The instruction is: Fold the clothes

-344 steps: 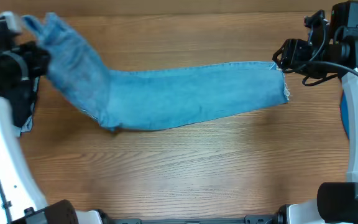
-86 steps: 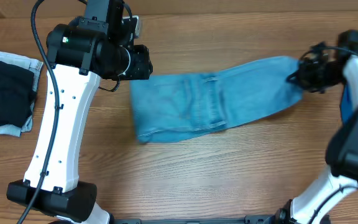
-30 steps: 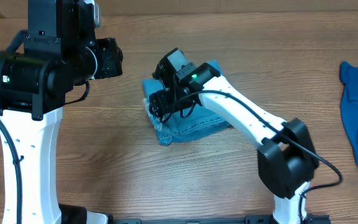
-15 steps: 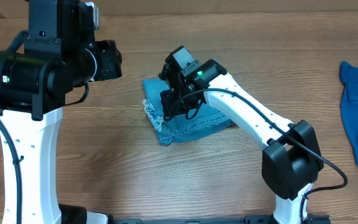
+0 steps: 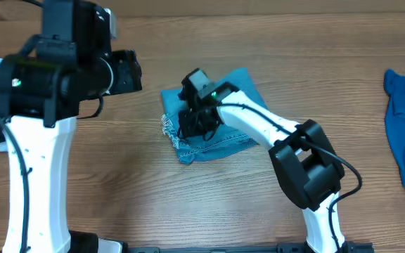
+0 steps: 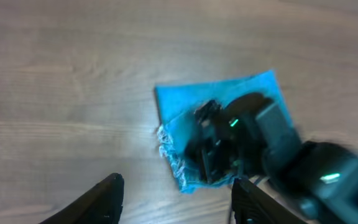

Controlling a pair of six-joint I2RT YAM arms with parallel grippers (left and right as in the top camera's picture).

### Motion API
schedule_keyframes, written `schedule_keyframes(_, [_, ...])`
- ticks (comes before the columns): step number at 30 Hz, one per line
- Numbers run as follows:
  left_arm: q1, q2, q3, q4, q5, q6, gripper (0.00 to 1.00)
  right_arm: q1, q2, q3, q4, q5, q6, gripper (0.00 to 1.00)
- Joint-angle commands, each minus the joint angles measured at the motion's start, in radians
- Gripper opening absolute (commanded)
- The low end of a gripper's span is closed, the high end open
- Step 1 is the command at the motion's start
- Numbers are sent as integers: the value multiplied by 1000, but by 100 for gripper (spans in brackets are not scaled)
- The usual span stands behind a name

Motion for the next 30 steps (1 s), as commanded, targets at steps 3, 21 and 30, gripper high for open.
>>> schedule_keyframes(3, [-5,38,-227,68,96,19,56,-127,-163,147,-87,18,-42,16])
schedule_keyframes(21, [-229,313,-796,686,31,64,32,-283,8,29,51,158,-45,4])
schedule_keyframes(30, [-226,452,-796,705,-17,65,33,-483,10,30,54,297,-46,4])
